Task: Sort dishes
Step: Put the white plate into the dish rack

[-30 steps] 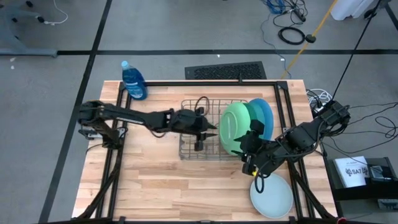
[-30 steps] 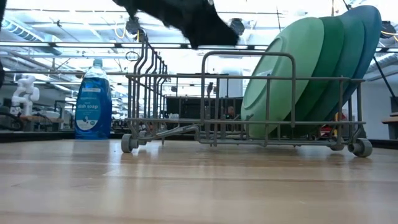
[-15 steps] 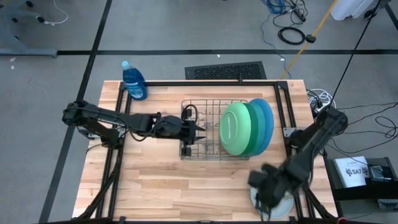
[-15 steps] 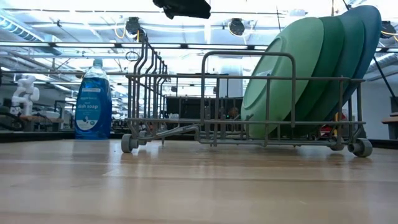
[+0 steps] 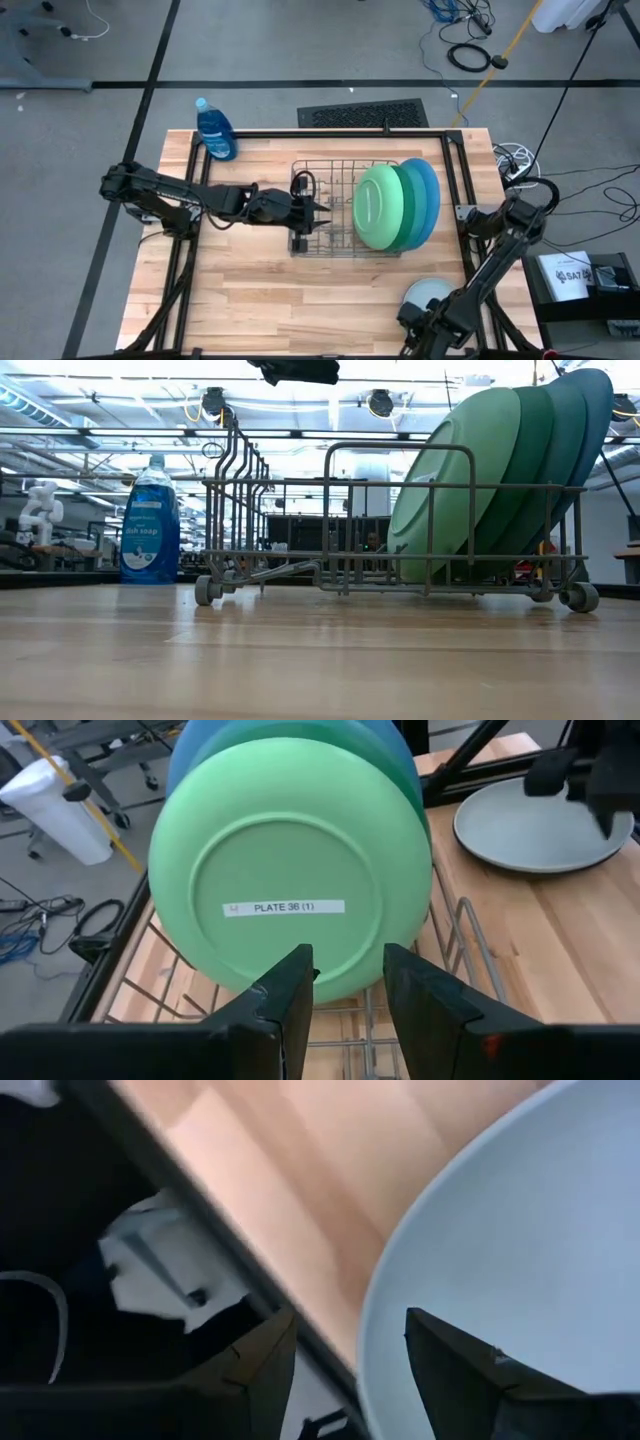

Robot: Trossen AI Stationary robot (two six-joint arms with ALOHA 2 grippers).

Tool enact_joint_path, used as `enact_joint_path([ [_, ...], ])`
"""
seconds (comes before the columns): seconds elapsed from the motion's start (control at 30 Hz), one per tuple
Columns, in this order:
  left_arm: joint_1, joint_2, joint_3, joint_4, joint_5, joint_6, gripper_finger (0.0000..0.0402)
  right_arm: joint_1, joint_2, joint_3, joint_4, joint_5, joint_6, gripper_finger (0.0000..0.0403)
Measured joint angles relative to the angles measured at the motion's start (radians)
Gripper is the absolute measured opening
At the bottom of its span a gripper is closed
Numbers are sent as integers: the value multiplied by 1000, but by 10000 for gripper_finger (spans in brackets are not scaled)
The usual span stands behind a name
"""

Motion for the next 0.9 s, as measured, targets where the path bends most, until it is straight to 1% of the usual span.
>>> enact_joint_path([
  [0.17, -2, 0, 0, 0, 0, 0, 127, -1, 47, 0, 16, -1, 40, 181],
  [0.27, -2, 0, 0, 0, 0, 0, 127, -1, 59, 0, 13, -3, 63, 165],
  [0.37, -2, 0, 0, 0, 0, 0, 127, -1, 60, 0, 14, -3, 68, 131],
  [0.57, -2, 0, 0, 0, 0, 0, 127, -1, 58, 4, 17, -4, 66, 27],
  [0.6, -2, 0, 0, 0, 0, 0, 127, -1, 56, 5, 15, -5, 62, 17],
  [0.63, -2, 0, 0, -2, 0, 0, 127, -1, 56, 9, 12, -5, 57, 13],
  [0.73, -2, 0, 0, -4, 0, 0, 127, -1, 59, 35, -16, -10, 34, 17],
  [0.9, -2, 0, 0, -4, 0, 0, 127, -1, 59, 123, -126, -7, 9, 5],
])
